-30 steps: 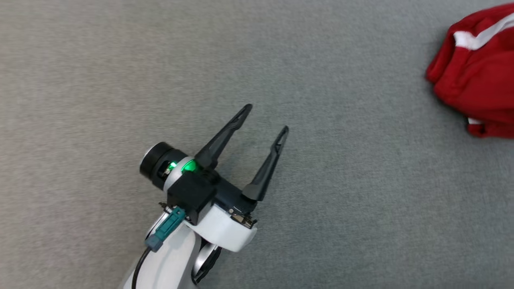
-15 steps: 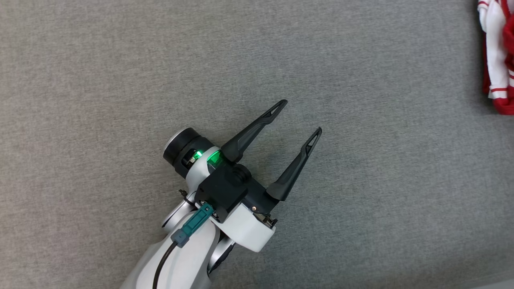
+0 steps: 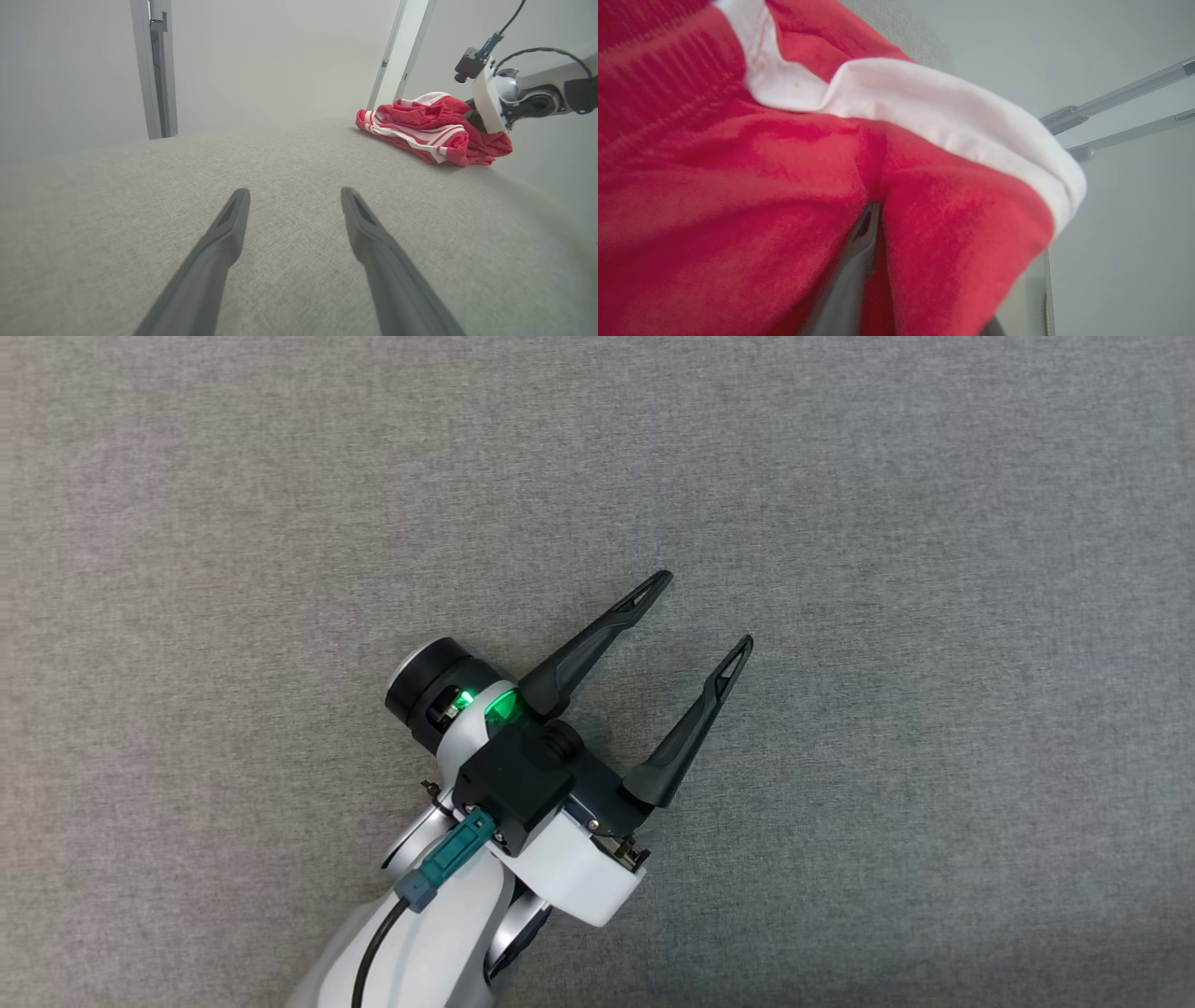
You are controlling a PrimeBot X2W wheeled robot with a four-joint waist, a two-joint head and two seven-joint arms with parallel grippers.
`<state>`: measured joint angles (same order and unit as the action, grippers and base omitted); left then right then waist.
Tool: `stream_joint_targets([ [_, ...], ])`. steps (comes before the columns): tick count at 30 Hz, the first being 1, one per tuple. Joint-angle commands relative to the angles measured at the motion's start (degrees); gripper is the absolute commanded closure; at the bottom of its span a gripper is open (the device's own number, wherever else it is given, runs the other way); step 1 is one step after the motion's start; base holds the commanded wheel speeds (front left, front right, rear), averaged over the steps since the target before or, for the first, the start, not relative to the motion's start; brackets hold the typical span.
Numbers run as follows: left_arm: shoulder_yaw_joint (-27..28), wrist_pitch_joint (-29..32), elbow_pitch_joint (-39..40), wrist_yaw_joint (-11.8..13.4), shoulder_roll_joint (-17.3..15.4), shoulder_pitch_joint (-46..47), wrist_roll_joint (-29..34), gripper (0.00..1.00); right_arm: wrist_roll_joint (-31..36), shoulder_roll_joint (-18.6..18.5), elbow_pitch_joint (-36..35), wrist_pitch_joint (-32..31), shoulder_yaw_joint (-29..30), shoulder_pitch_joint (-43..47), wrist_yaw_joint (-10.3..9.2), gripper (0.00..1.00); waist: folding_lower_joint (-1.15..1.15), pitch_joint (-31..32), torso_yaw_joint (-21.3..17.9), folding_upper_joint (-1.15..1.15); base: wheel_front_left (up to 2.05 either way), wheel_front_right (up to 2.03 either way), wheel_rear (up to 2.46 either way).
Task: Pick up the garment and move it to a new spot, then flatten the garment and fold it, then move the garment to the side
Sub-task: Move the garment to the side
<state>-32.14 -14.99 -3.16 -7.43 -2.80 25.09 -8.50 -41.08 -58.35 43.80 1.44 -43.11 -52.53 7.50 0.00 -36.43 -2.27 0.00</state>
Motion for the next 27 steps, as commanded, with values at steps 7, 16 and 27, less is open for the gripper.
stream_joint_targets([
  [7,0.73,-0.18,-0.05,-0.05,-0.24,-1.41,-1.01,0.00,5.78,2.66,5.84,2.39,1.89,-2.91,-0.01,0.00,0.00,2.91,0.15,0.00,0.00,0.00,0.00],
  [16,3.35,-0.18,0.25,-0.05,-0.25,-4.51,-1.79,0.00,12.30,6.41,9.78,3.92,3.59,-6.06,-0.01,0.00,0.00,8.32,-1.26,0.00,0.00,0.00,0.00],
  [27,7.22,-0.18,1.37,0.54,-0.23,-9.51,-3.09,0.00,10.77,13.10,5.31,8.34,6.26,-7.74,-0.01,0.00,0.00,16.19,-0.84,0.00,0.00,0.00,0.00],
])
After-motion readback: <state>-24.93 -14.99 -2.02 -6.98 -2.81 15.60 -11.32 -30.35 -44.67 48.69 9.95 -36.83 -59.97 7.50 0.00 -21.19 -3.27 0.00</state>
